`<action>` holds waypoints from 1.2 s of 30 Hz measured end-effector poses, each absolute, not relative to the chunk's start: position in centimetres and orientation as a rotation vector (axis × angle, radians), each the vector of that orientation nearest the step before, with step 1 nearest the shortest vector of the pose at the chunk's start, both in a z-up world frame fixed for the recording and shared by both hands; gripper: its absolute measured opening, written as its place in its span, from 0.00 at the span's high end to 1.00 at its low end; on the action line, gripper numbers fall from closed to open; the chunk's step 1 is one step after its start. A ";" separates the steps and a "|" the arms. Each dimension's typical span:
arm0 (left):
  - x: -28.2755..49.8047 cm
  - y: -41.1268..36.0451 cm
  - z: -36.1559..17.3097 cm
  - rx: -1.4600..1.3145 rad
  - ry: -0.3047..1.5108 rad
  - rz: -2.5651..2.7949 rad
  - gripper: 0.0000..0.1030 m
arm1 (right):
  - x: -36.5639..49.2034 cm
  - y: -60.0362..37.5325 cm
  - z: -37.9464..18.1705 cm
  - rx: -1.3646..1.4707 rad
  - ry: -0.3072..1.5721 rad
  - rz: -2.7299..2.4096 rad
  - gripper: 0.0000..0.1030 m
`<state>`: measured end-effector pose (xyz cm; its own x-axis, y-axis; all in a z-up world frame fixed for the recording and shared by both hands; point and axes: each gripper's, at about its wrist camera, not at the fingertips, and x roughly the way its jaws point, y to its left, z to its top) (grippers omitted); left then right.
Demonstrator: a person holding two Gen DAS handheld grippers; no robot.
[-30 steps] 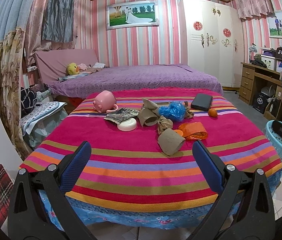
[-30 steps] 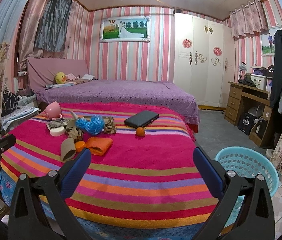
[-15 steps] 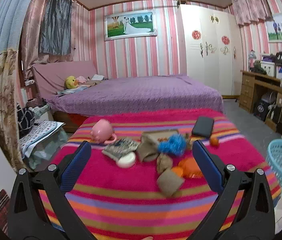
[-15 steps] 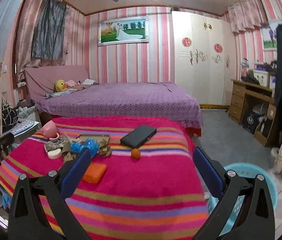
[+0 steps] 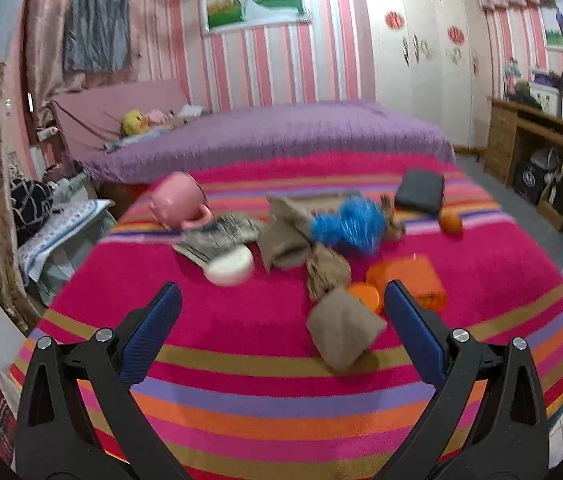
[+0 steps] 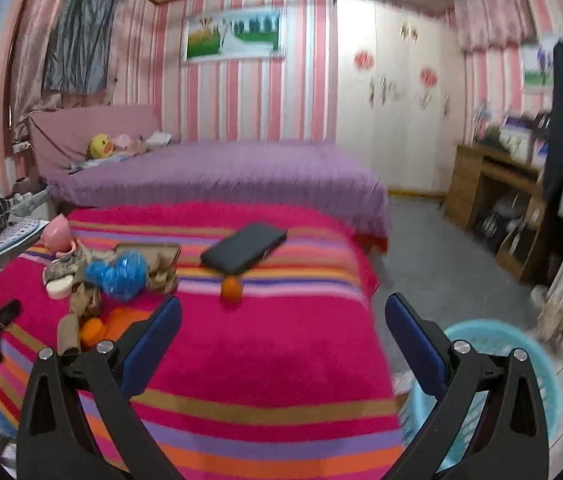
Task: Collect trash
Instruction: 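Grasp the brown cardboard tube with left tool while right tool grasps orange bag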
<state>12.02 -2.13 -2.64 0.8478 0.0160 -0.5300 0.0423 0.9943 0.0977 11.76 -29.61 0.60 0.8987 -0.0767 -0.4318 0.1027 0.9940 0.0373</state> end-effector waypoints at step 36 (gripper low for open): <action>14.9 2.0 -3.2 0.074 0.611 -0.033 0.46 | 16.6 -20.0 -3.8 -0.046 0.588 0.061 0.04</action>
